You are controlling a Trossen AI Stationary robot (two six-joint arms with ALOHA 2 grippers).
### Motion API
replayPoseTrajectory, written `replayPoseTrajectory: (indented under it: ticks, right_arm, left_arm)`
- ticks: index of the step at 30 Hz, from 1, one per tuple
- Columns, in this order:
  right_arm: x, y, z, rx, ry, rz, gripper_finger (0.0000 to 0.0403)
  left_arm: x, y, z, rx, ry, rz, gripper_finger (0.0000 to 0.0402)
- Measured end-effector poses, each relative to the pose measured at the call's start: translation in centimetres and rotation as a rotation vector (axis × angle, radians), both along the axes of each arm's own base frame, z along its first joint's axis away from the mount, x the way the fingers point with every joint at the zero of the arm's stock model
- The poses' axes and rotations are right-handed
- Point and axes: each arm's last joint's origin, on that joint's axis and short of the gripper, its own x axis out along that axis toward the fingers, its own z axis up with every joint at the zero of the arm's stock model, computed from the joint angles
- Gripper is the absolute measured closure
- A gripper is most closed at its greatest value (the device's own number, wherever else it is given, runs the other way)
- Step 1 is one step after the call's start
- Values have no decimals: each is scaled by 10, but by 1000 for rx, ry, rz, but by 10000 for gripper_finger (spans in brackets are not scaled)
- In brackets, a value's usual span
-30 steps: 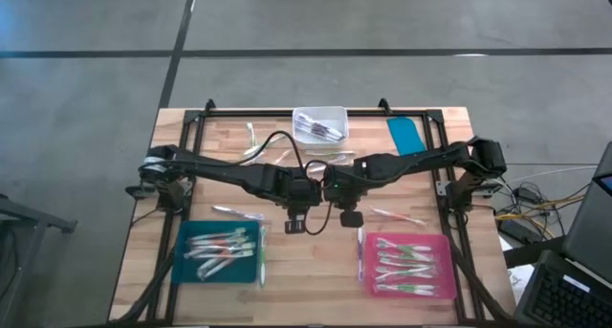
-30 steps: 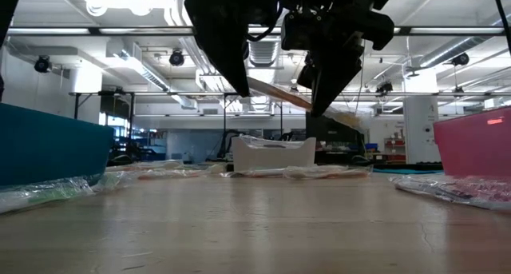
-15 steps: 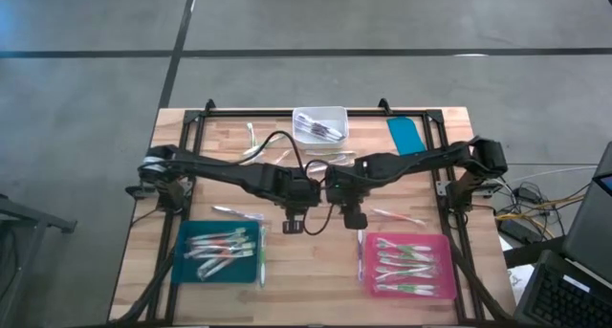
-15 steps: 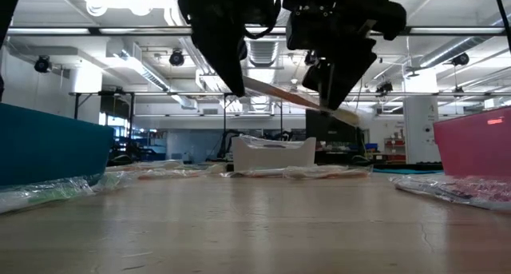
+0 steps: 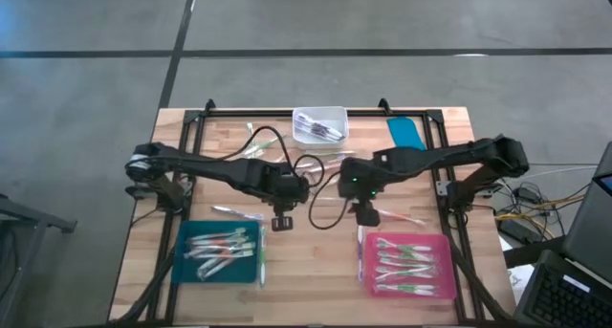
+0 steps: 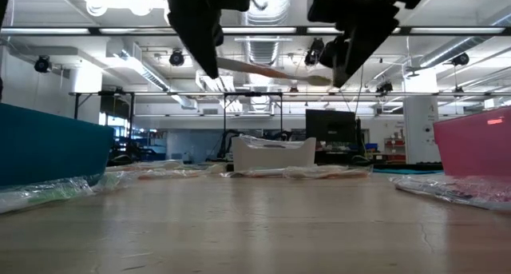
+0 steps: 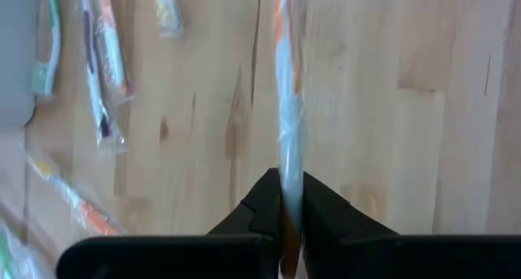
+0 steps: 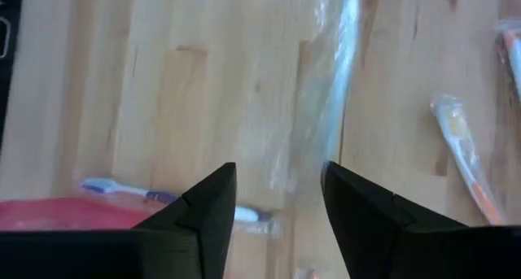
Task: Pick & Place Toothbrushes
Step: Put the orange toothbrush into the blue bin
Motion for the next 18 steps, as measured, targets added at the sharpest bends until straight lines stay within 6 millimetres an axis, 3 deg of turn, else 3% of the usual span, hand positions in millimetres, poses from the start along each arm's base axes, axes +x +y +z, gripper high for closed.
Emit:
replayPoseTrajectory:
  ticks: [9, 18]
  right_arm:
    - [-45, -2, 2, -3, -66, -38, 220]
    - [-70, -5, -8, -37, -344, -94, 250]
  left_arm:
    - [-34, -9, 11, -11, -10, 79, 377]
    - [-72, -33, 32, -92, -91, 99, 376]
